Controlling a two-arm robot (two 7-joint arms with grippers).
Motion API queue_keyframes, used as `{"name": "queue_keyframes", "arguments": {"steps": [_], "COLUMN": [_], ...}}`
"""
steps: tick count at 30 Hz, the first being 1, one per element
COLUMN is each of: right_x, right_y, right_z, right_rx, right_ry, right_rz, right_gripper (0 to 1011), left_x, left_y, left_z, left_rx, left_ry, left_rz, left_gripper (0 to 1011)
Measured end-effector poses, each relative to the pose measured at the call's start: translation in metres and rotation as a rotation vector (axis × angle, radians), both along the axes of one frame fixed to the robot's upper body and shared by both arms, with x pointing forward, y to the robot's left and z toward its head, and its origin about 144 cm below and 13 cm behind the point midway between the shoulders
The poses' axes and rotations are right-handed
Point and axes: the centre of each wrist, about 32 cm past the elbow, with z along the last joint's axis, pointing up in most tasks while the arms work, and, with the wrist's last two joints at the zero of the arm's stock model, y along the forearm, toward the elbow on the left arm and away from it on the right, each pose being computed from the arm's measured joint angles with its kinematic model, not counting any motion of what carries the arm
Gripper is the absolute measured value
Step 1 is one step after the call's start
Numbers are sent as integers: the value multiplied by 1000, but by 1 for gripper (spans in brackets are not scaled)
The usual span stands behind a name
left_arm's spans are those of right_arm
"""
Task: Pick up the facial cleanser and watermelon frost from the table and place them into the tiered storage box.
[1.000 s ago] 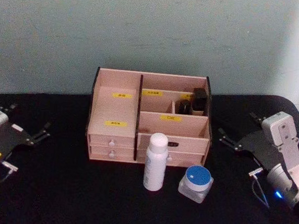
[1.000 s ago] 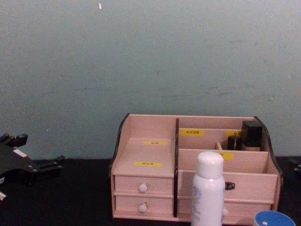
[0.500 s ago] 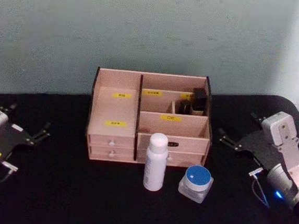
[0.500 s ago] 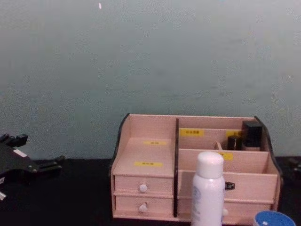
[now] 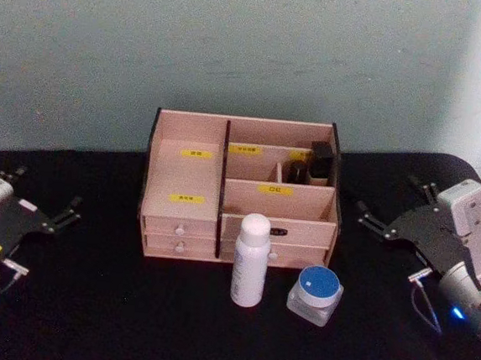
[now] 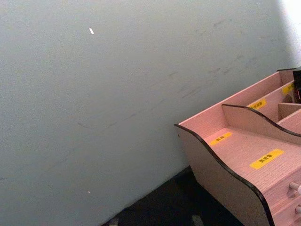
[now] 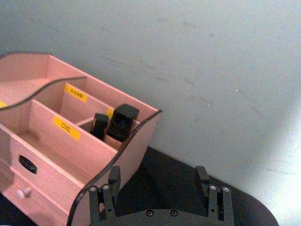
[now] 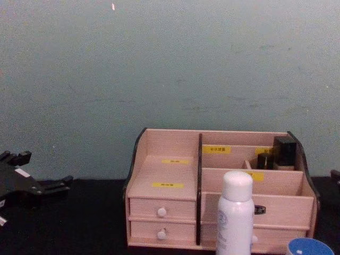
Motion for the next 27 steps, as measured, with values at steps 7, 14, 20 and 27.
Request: {"name": "queue_keyframes", "arguments": {"steps": [7,14,20,27], "right_x": [-15,-34,-46,-50], "right_y": [-11,-18,-16,-7], "right_z": [11,23,28,25], "right_rx": [28,25,27,43], "right_ry": [-19,-21,-2,40], "right_rz": [73,196,314,430], "right_gripper": [1002,1003,1002,1002], "left_x": [0,0,0,0], "left_y": [0,0,0,0], "left_z": [0,0,0,0], "left_rx": [0,0,0,0], "left_ry": [0,0,0,0], "left_rz": [0,0,0,0], "left_gripper": [1001,1001,1001,1001]}}
